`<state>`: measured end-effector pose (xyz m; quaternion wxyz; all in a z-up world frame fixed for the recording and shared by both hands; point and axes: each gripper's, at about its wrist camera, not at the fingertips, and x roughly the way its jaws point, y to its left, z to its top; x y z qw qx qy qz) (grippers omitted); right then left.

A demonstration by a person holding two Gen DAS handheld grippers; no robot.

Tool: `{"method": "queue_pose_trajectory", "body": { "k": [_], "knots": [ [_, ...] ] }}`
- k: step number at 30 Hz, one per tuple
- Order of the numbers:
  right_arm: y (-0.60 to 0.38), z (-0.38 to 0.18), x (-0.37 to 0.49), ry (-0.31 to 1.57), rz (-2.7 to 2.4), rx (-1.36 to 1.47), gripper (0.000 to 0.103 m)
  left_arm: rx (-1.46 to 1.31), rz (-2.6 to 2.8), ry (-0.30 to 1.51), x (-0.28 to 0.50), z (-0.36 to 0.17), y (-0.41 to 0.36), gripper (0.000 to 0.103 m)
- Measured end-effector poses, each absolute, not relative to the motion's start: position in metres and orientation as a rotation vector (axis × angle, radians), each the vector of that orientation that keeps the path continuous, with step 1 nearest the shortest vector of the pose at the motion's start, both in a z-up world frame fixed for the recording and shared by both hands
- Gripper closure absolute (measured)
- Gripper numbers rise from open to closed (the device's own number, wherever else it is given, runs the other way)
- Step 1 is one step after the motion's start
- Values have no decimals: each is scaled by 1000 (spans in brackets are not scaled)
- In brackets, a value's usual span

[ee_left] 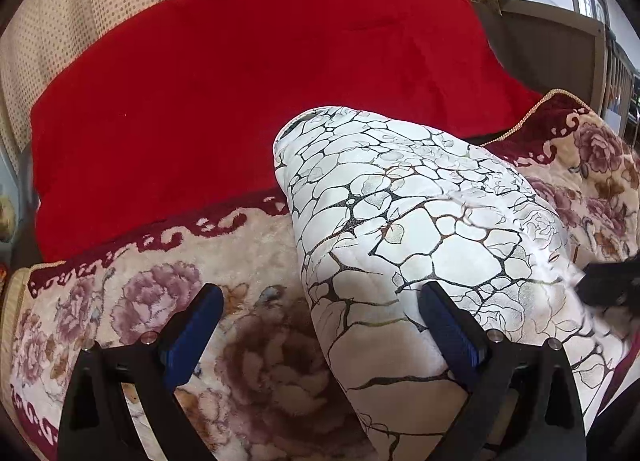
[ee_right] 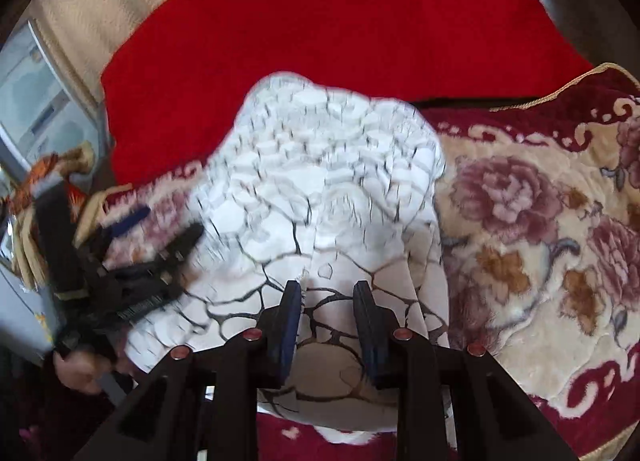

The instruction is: Fold large clothes

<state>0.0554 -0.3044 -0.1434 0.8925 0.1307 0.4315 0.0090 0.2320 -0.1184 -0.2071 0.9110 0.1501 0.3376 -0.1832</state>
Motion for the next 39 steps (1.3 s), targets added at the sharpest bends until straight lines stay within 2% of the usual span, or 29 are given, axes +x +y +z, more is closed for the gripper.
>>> {"method": "queue_pose_trajectory", "body": {
  "k": [2,8,17,20,23,25,39],
  "knots": [
    [-310,-158,61,908,32,314,68,315,-374,689,231,-207,-118,4],
    [-315,-152,59,918,53,339,68,307,-375,689,232,-206,-117,4],
    [-321,-104,106,835,-20,287,67,307,-379,689,231,-206,-117,4],
    [-329,-118,138,869,-84,307,67,307,-381,688,232,-206,-118,4],
    [-341,-168,174,988,-90,372,67,312,-386,688,232,-207,-120,4],
    [-343,-182,178,959,-68,392,67,313,-384,683,233,-207,-119,4],
    [-335,-171,140,894,-98,374,66,301,-364,679,232,-207,-117,4]
  ]
}}
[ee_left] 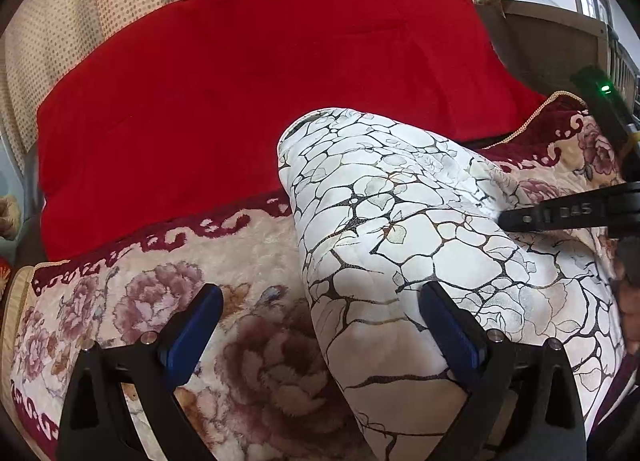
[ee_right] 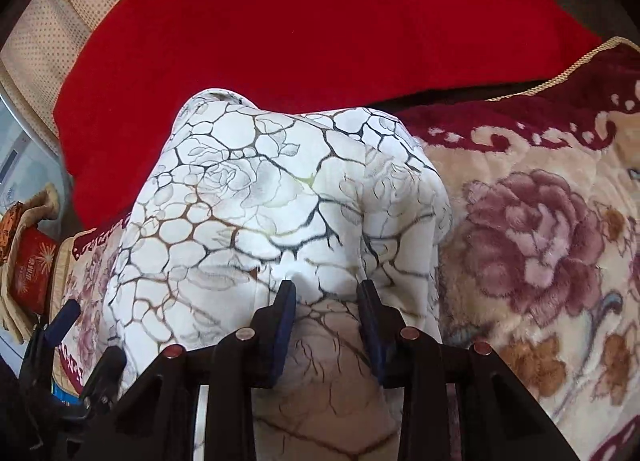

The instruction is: Fold large clothes

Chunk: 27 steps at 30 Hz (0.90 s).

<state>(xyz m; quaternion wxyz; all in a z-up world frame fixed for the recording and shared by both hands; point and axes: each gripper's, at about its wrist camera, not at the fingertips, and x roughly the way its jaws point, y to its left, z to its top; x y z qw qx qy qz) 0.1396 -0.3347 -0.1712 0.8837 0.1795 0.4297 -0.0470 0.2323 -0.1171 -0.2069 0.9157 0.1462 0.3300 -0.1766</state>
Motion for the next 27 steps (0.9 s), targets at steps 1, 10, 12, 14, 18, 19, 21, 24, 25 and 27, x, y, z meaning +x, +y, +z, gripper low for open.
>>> {"method": "queue_pose_trajectory", "body": {
  "k": [1,10,12,14,18,19,21,24,25,27],
  "knots": [
    [-334,-169,135,898,-106,377,66,299,-364,680,232,-207,-117,4],
    [-323,-141,64,836,-55,364,56,286,-359,692,232,-206,-116,4],
    [-323,-165,66,889,-95,356,42,297,-352,688,232,-207,-118,3],
    [-330,-179,74,903,-70,412,38,295,-345,682,232,-206,-118,3],
    [-340,-181,78,902,-44,454,37,271,-344,695,234,-207,-115,3],
    [-341,-181,77,897,-47,451,37,267,-341,694,233,-207,-114,3],
    [-339,-179,76,889,-52,433,37,260,-332,697,232,-207,-114,3],
    [-341,-179,74,892,-59,437,37,252,-321,698,230,-206,-114,3],
    [-342,-179,72,890,-59,440,37,250,-319,701,230,-206,-114,3],
    [-338,-183,80,888,-61,435,37,239,-310,704,230,-206,-113,3]
  ]
}}
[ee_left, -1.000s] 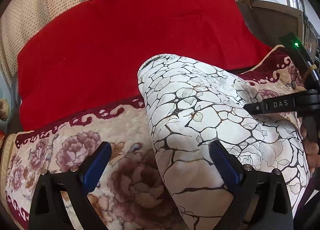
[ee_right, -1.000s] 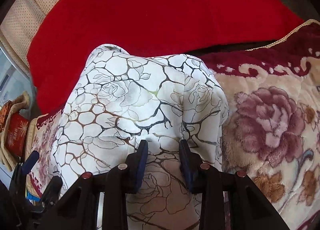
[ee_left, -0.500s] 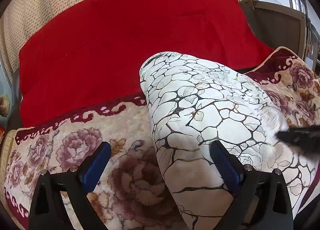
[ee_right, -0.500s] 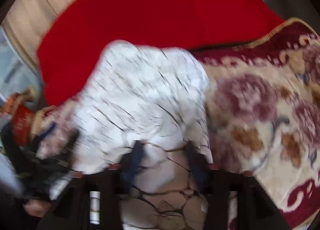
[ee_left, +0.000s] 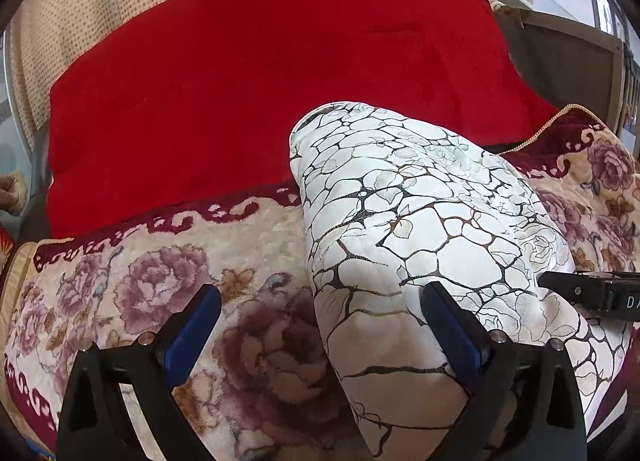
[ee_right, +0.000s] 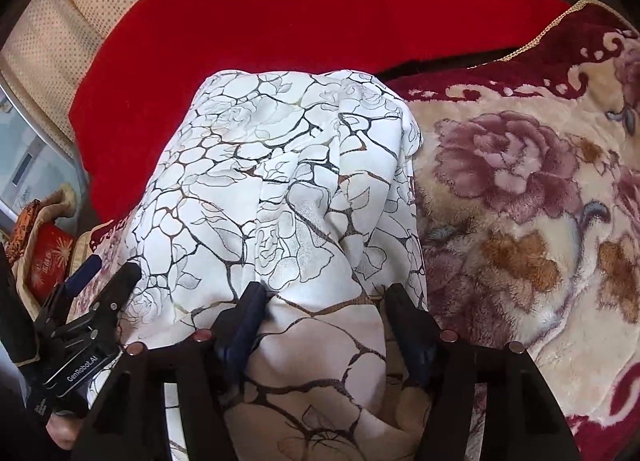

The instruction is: Fold large clothes

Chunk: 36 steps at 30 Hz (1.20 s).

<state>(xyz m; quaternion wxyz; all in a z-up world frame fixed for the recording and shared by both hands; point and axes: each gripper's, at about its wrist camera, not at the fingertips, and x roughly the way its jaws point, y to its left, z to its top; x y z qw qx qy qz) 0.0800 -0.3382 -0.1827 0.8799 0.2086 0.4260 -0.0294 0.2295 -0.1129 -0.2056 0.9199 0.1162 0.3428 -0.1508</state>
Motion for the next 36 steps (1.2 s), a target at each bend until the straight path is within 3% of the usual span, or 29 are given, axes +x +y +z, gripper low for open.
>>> {"method": "queue_pose_trajectory", "body": {
  "k": [10,30,36],
  "knots": [
    [-337,-182,78,878,-63,437,37,185,-346,749,216,-196,-104,3],
    [-333,-171,75,877,-69,399,37,296,-338,670,201,-188,-102,1],
    [-333,-129,50,689,-42,351,37,274,-345,683,201,-189,-100,0]
  ]
}}
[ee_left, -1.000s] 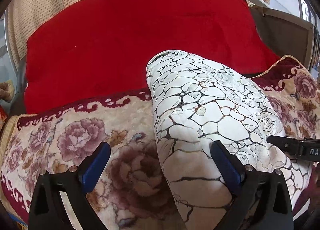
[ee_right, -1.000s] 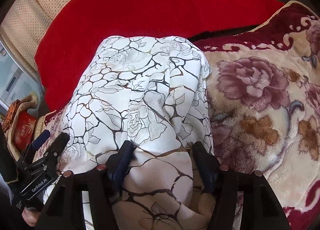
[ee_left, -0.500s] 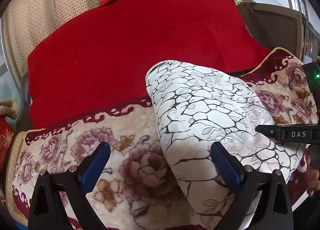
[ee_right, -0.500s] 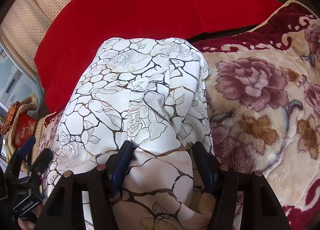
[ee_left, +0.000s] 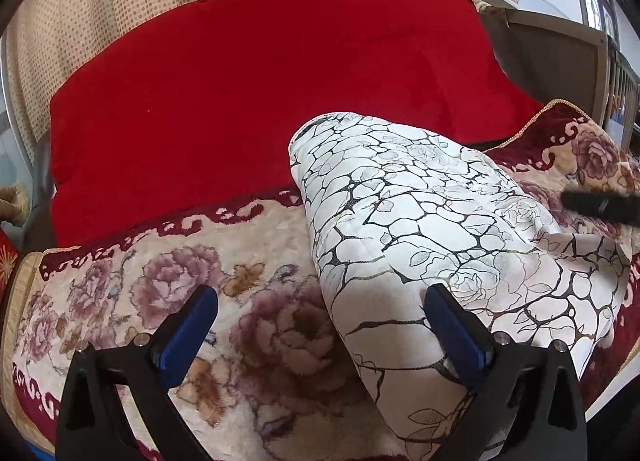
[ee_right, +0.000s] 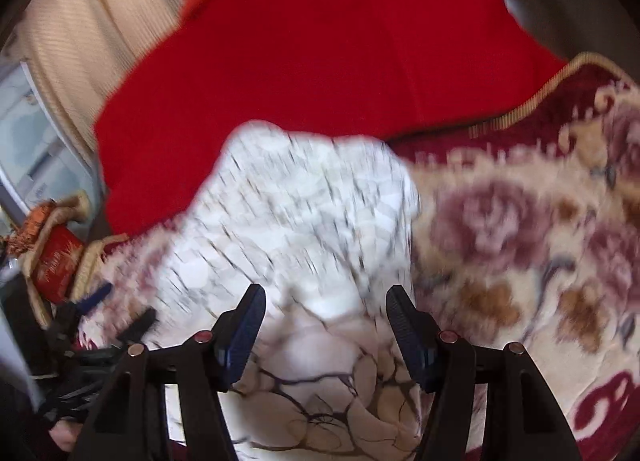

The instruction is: Fold large clothes

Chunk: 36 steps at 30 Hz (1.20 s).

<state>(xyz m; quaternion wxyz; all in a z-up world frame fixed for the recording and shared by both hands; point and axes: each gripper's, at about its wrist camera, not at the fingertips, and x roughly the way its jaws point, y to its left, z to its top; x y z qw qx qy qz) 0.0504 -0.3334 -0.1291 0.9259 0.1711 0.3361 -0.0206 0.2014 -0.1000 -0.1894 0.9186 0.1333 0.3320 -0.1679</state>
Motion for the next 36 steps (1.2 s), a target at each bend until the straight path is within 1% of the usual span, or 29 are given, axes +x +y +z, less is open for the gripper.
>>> {"method": "queue_pose_trajectory", "body": {
  "k": [2,4,7,9,10,16,20,23,24,25,27,29,30,32,36],
  "knots": [
    [-332,-119,45,618,-34,343,37,277,-344,680,200,-189,-101,0],
    [-329,-118,46,601,-25,342,37,275,-344,681,201,-189,-100,0],
    [-320,-139,63,700,12,350,37,271,-345,683,203,-190,-99,0],
    [-312,-165,79,836,7,343,37,278,-349,690,203,-191,-100,0],
    [-310,-171,82,856,-5,335,37,278,-347,685,203,-192,-100,0],
    [-326,-165,75,813,30,418,37,267,-362,685,207,-183,-96,0],
    [-341,-144,85,757,29,483,37,218,-314,650,223,-169,-86,0],
    [-346,-131,101,735,-4,487,37,170,-291,668,243,-169,-80,0],
    [-348,-130,113,737,-8,490,40,173,-276,674,250,-173,-81,0],
    [-351,-130,124,743,-9,498,46,200,-263,684,256,-179,-85,0],
    [-357,-142,152,791,-13,526,52,285,-271,719,265,-197,-100,0],
    [-363,-168,175,898,-52,555,56,308,-266,703,266,-204,-104,0],
    [-365,-188,186,957,-45,586,61,297,-272,698,266,-203,-103,0],
    [-368,-200,190,959,-30,615,61,295,-281,704,266,-202,-100,0],
    [-355,-171,172,899,-36,509,61,304,-267,684,260,-196,-95,0]
  ]
}}
